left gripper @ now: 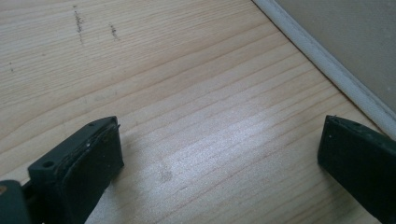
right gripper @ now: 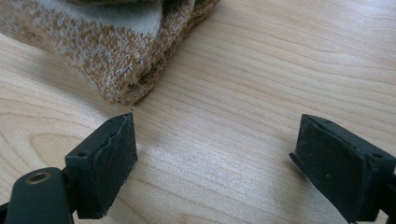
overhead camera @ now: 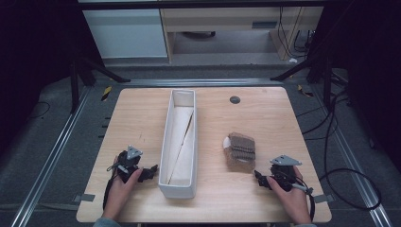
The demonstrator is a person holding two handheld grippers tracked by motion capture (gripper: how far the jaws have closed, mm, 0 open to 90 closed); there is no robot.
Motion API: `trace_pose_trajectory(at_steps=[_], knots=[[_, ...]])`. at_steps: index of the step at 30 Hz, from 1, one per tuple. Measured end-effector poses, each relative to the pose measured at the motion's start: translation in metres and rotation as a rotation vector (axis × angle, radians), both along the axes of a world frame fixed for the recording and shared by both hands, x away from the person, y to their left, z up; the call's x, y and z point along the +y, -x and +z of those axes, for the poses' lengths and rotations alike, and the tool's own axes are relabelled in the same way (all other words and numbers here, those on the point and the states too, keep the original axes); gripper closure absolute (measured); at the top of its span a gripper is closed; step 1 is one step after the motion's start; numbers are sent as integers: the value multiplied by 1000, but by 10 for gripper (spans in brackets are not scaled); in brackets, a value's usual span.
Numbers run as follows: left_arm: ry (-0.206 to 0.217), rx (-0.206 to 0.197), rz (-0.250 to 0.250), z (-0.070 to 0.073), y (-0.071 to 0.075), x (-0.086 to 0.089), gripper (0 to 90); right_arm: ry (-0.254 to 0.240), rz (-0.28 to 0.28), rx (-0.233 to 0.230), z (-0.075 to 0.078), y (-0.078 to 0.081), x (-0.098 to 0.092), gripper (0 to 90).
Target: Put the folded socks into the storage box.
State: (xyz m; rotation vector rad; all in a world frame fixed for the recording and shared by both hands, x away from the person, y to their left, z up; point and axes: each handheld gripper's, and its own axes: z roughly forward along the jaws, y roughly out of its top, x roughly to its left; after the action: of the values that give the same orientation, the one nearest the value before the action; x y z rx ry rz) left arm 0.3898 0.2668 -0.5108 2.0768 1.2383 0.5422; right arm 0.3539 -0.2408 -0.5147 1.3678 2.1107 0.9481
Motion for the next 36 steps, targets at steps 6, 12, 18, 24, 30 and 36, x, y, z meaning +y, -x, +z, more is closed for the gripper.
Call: trace_pose_trajectory(at_steps=[6,12,18,24,30,36], knots=[[0,-1,2,0,1,0,0,-2,-2,8,0,0,2,104],[-1,0,1,0,5,-1,0,3,-12,7,0,0,3,99],[1,-1,-1,0,6,-2,0,0,-15,13,0,1,4,88],[1,-1,-1,0,6,-2,0,23,10,26,3,5,8,98],[1,-1,-1,0,6,-2,0,23,95,11,11,15,16,164],[1,-1,0,0,6,-2,0,81,160,-9,19,20,21,108]])
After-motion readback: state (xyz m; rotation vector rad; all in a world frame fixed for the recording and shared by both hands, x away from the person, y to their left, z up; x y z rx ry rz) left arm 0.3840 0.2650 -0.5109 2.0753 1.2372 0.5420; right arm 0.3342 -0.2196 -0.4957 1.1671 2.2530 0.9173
